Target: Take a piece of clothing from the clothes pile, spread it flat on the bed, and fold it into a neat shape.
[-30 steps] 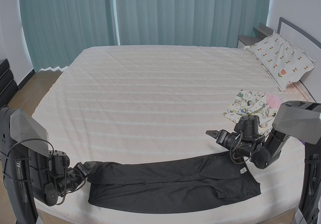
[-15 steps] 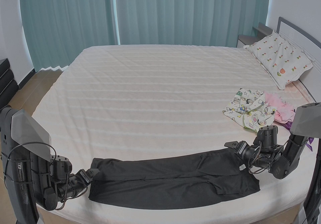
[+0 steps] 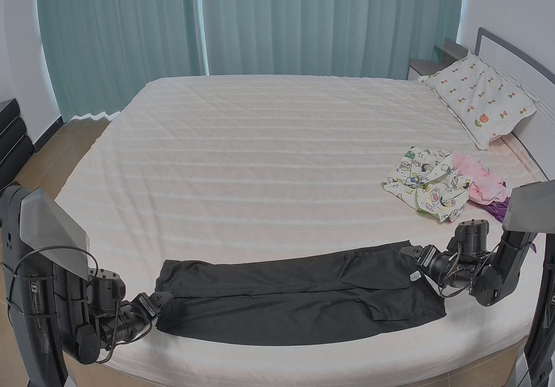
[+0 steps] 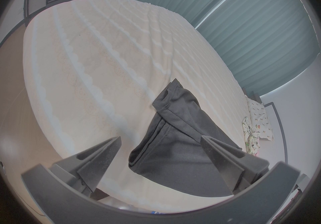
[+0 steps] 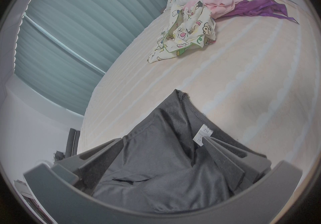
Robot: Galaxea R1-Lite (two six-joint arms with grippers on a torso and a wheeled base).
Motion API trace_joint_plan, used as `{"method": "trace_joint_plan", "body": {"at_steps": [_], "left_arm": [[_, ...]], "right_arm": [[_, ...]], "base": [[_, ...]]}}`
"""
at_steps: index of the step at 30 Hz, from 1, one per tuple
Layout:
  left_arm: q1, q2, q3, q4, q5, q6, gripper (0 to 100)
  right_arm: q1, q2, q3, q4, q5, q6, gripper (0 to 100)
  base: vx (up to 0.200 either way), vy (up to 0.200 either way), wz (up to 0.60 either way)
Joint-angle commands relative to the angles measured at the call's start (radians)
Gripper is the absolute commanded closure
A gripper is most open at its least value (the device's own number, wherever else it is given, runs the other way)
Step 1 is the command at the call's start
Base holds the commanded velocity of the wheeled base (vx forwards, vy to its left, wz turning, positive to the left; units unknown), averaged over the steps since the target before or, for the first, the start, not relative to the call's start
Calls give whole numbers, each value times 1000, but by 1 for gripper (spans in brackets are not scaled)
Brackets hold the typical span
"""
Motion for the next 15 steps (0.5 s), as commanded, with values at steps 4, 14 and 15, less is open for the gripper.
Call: {"method": "trace_joint_plan", "body": {"at_steps": [4, 14, 15], "left_arm": [[-1, 3, -3, -18, -3, -6, 0], [-1, 3, -5, -18, -3, -6, 0], [-1, 3, -5, -18, -3, -6, 0]], "right_arm": [[-24, 131, -134, 58, 26, -131, 0], [-27, 200, -277, 158, 172, -300, 0], [-27, 203, -280, 161, 175, -303, 0]], "base": [[0, 0, 0], [0, 0, 0], [0, 0, 0]]}}
